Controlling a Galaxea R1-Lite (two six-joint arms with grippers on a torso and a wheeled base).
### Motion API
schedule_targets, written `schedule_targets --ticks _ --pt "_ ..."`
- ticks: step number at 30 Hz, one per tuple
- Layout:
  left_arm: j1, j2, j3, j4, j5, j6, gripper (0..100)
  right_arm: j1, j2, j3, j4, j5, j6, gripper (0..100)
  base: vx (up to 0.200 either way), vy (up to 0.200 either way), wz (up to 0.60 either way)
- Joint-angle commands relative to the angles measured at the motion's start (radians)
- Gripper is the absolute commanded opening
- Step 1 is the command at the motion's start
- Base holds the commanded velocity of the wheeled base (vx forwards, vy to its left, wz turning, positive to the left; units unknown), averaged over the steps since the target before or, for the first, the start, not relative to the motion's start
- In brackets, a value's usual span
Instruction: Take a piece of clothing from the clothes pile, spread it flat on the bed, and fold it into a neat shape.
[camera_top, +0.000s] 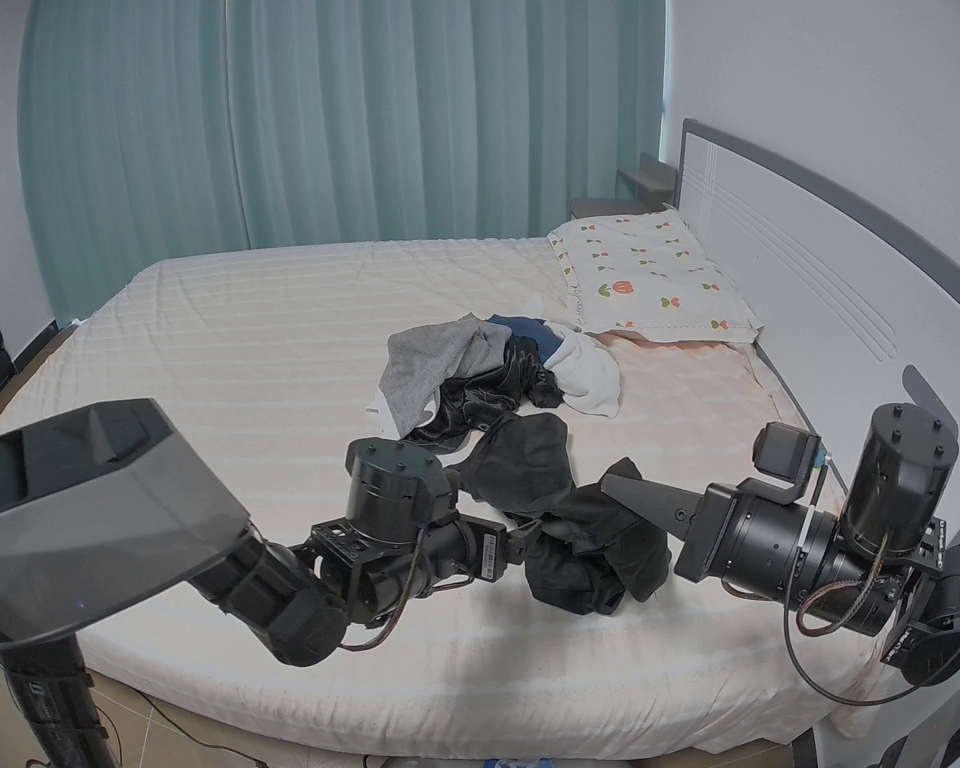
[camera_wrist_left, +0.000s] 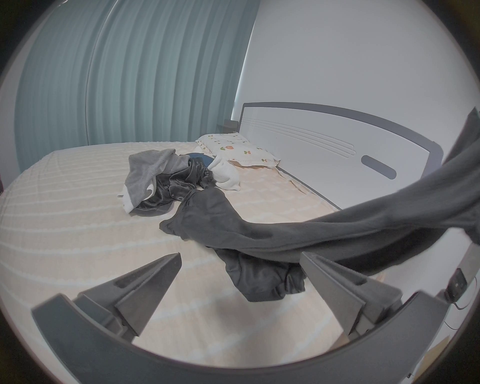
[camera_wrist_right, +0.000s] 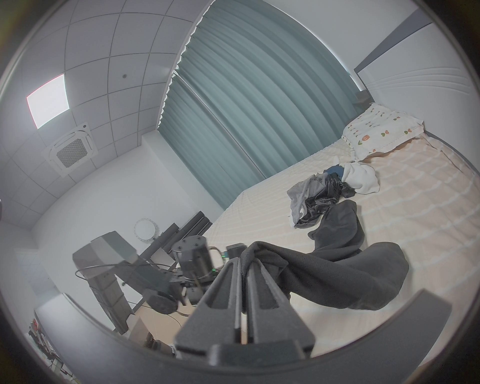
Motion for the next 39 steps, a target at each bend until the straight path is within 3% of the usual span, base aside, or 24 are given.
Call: schedule_targets --ticks 1,7,19,24,30,36,37,39 --pt "-0.005 0.11 -0.078 -0.006 0.019 -0.004 100 0.01 -0.029 0.005 -0.002 0.0 -0.001 0 0.0 0.0 0.0" --pt "0.011 0.158 -0.152 -0.006 0.076 -0.027 100 0.01 -0.089 0.006 0.0 0.0 -0.006 0 0.0 0.0 0.0" --pt "0.077 0.271 -0.304 0.005 0.078 -0.101 100 -0.016 -0.203 -0.006 0.002 0.023 -0.019 0 0.0 0.0 0.0" --pt "0.106 0.325 -0.385 0.017 0.073 -0.199 100 -0.061 -0.215 -0.018 0.0 0.047 -0.019 0 0.0 0.0 0.0" --pt "0.12 0.385 -0.518 0.128 0.044 -0.343 100 -0.145 -0.209 -0.024 0.006 0.146 -0.013 0 0.0 0.0 0.0" --pt "0.123 0.432 -0.589 0.158 0.027 -0.366 100 -0.154 -0.195 -0.021 0.008 0.15 -0.007 0 0.0 0.0 0.0" --pt "0.123 0.435 -0.592 0.166 0.024 -0.369 0 -0.156 -0.191 -0.021 0.008 0.149 -0.007 0 0.0 0.0 0.0" --pt "0.123 0.434 -0.586 0.175 0.018 -0.388 0 -0.165 -0.175 -0.021 0.008 0.149 -0.006 0 0.0 0.0 0.0"
